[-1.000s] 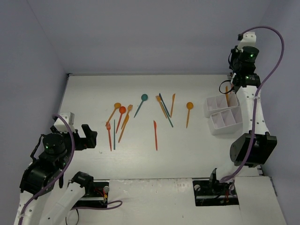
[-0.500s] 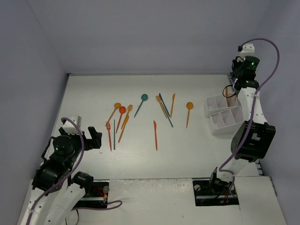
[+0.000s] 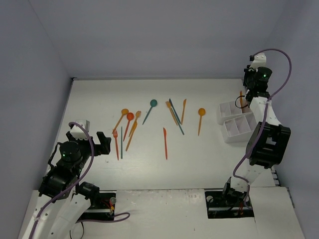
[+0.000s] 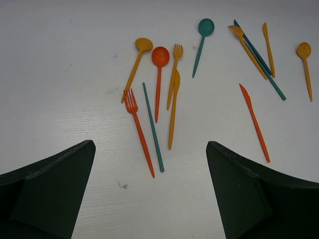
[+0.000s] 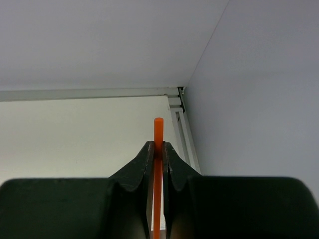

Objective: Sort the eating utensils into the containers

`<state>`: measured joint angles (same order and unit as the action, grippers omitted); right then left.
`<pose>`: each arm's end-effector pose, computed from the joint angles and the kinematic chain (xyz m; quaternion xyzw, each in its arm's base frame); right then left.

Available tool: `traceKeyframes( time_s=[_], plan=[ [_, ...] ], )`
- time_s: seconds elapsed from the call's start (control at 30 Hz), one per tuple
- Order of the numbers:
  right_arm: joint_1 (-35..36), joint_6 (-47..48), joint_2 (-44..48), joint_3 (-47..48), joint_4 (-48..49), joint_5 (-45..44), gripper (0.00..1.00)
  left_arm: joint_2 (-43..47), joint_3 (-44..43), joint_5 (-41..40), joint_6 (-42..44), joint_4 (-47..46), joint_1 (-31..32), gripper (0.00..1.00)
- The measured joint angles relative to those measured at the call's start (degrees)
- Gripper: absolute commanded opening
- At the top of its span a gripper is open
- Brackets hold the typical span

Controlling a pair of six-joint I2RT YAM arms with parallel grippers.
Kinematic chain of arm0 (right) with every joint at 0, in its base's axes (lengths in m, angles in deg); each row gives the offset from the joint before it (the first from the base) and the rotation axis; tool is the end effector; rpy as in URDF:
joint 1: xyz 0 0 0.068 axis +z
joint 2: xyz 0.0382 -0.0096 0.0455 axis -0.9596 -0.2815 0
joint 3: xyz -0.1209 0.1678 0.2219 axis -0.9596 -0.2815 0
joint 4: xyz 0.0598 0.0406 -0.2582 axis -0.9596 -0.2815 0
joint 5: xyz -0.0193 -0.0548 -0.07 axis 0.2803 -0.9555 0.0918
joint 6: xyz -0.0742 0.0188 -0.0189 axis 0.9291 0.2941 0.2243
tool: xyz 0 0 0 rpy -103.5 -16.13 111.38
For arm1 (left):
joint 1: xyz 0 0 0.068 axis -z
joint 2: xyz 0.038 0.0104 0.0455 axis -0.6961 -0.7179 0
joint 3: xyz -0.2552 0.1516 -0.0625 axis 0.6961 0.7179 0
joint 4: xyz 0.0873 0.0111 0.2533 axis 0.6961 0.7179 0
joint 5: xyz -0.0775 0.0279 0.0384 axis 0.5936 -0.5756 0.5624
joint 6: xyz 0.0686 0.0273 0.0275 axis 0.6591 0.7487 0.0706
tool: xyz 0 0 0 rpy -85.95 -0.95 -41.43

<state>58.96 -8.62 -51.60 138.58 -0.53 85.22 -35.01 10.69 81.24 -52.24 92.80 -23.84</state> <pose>0.4574 -0.1098 0.3727 -0.0434 0.6952 -0.1249 0.7066 0.0995 -0.0319 0.3307 -0.0110 0.7893 -0.1805 0.5868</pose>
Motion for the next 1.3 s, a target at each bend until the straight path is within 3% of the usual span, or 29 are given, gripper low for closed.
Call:
traceKeyframes(
  time_s=[0.4,0.8,1.03,1.13,1.3],
  plan=[
    [-0.6,-2.3,-1.7,-8.5,8.9,1.3,0.14,-3.4,0.1,1.0,0.7,-0.4,0.0,0.92],
    [-0.6,-3.7,3.4,-15.7,10.3,0.5,0.41,-3.5,0.1,1.7,0.7,-0.4,0.0,0.92],
    [3.1,-3.8,15.0,-15.6,2.4,-2.6,0.57,-2.6,0.1,2.3,0.7,-0.4,0.0,0.92],
    [7.8,-4.6,18.0,-12.4,-3.9,-3.2,0.58,-2.5,0.1,2.6,0.7,-0.5,0.0,0.92],
    [18.0,-8.8,19.2,-8.2,-15.8,-3.9,0.50,-2.6,0.1,2.9,0.7,-0.5,0.0,0.92]
  ],
)
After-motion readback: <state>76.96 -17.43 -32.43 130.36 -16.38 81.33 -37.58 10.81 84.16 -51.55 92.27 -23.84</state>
